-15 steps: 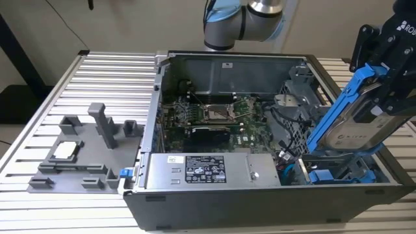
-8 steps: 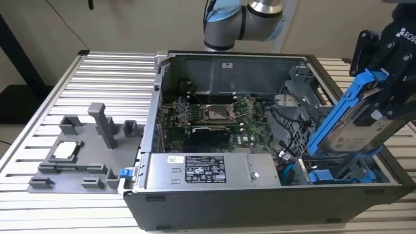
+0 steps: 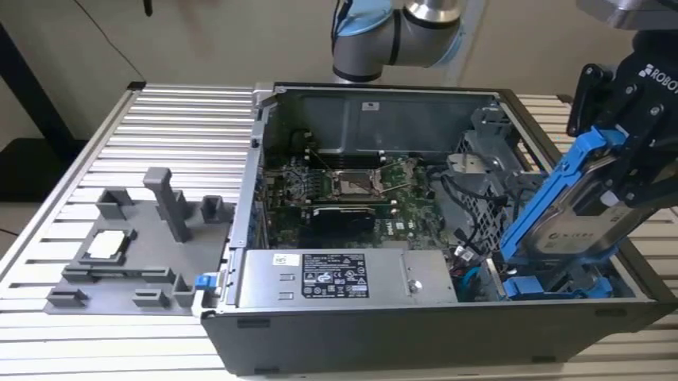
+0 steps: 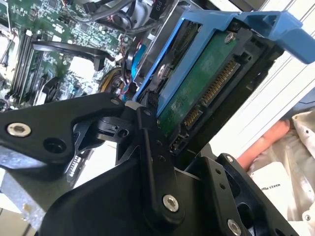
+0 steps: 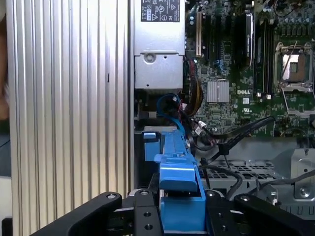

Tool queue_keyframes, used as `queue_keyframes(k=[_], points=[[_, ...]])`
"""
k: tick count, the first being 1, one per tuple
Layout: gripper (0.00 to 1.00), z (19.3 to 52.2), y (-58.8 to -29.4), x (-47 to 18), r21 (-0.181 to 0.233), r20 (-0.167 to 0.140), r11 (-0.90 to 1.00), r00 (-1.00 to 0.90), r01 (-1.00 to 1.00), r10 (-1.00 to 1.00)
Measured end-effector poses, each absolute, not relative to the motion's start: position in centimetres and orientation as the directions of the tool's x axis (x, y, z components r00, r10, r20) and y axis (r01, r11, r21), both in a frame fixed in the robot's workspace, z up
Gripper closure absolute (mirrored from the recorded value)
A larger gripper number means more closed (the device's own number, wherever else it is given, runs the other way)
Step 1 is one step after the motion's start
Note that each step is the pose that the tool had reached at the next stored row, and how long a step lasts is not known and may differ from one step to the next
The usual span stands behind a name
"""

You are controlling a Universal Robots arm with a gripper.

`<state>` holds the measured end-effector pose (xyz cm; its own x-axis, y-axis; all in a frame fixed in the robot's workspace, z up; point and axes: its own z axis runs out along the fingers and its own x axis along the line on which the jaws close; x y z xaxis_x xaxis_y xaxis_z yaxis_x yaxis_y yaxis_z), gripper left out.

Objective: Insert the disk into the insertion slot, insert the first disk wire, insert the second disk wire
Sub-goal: 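Insert the disk into the insertion slot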

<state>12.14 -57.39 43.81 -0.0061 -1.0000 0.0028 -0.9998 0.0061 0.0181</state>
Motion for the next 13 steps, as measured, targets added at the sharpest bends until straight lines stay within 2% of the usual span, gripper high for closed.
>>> queue_keyframes(k=[13], points=[[0.67, 42.3, -57.6, 12.5, 0.018, -0.006, 0.006, -0.006, -1.0, -1.0]])
